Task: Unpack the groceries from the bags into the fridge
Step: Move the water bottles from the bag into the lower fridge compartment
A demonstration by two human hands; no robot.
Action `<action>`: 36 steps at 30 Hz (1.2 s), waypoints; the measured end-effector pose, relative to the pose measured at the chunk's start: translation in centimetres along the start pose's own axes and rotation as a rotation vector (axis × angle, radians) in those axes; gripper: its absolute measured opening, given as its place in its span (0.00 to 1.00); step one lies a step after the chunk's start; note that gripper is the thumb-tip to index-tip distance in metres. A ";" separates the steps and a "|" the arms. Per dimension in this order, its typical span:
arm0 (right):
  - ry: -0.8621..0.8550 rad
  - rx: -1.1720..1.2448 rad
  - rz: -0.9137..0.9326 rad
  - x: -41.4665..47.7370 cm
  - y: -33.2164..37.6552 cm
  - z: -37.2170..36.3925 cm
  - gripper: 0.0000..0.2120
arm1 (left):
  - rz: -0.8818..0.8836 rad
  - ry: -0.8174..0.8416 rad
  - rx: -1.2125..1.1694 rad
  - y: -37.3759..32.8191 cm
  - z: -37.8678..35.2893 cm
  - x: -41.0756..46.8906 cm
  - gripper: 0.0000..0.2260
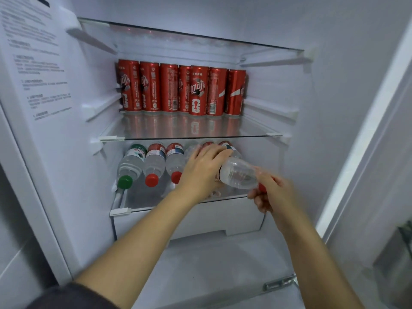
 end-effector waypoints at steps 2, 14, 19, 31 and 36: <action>-0.083 0.151 -0.037 0.9 -2.0 0.4 0.11 | 0.062 0.054 -0.014 0.7 -0.8 1.4 0.35; -0.247 0.384 -0.051 8.5 -5.5 0.2 0.17 | 0.272 0.740 0.124 7.8 -7.1 1.7 0.40; -0.174 0.158 -0.082 11.0 -5.4 -0.9 0.21 | 0.194 0.803 0.176 9.1 -6.8 1.7 0.45; -0.085 -0.211 -0.082 16.2 -5.6 -0.1 0.24 | 0.211 0.760 0.188 8.8 -7.5 1.8 0.47; -0.053 -0.308 -0.124 17.8 -5.5 -0.2 0.23 | 0.220 0.680 0.212 8.5 -7.3 1.7 0.46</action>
Point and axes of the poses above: each hand's wrist, its own x-axis towards the middle knuckle, its own z-axis out of the back of the hand, y = z × x, the point moved 8 cm from there along x, towards the middle knuckle, and after that the axes turned 15 degrees about y, right-handed, at the moved point
